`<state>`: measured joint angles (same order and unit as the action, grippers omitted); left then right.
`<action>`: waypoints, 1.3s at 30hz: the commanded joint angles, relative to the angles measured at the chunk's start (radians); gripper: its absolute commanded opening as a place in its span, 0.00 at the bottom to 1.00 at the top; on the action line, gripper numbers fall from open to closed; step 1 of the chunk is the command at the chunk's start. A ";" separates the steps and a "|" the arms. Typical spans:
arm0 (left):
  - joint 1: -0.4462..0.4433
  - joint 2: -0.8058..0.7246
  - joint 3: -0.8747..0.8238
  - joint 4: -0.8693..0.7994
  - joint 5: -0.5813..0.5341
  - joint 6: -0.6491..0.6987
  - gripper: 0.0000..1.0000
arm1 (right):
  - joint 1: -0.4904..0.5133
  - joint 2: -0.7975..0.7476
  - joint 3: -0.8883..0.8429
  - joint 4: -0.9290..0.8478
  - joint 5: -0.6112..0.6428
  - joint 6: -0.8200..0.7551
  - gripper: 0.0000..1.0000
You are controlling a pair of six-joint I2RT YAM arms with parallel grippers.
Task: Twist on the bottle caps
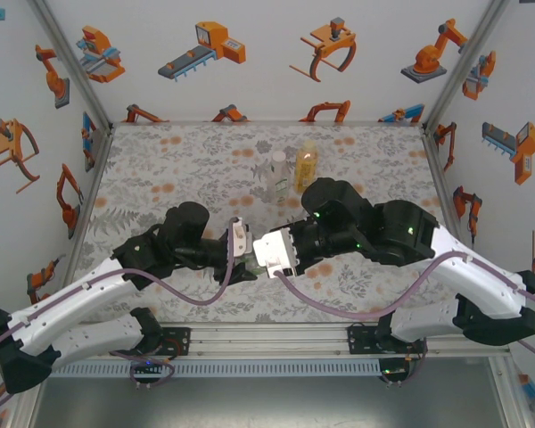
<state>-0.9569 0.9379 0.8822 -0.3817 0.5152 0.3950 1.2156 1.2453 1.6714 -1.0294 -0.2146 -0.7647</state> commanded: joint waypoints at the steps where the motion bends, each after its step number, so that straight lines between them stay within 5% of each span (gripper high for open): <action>1: 0.021 0.005 0.043 0.047 0.020 -0.037 0.00 | 0.021 0.014 0.025 -0.068 -0.026 -0.019 0.00; 8: 0.024 0.017 0.058 0.038 0.017 -0.036 0.00 | 0.033 0.045 0.037 -0.090 -0.047 0.003 0.00; 12: 0.025 0.008 0.054 0.053 -0.010 -0.024 0.00 | 0.032 0.084 0.060 -0.105 -0.058 0.141 0.00; 23: 0.027 -0.006 0.028 0.098 -0.025 -0.014 0.00 | -0.076 0.077 -0.039 0.068 -0.037 0.743 0.00; 32: 0.026 -0.014 0.012 0.137 -0.028 -0.019 0.00 | -0.319 0.067 -0.142 0.131 -0.202 1.315 0.00; 39: 0.027 -0.014 0.004 0.165 -0.052 -0.032 0.00 | -0.390 -0.004 -0.316 0.264 -0.220 1.650 0.00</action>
<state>-0.9260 0.9504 0.8566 -0.4217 0.4129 0.3771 0.8364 1.2449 1.4208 -0.7776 -0.4255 0.6613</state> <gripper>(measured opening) 0.515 0.370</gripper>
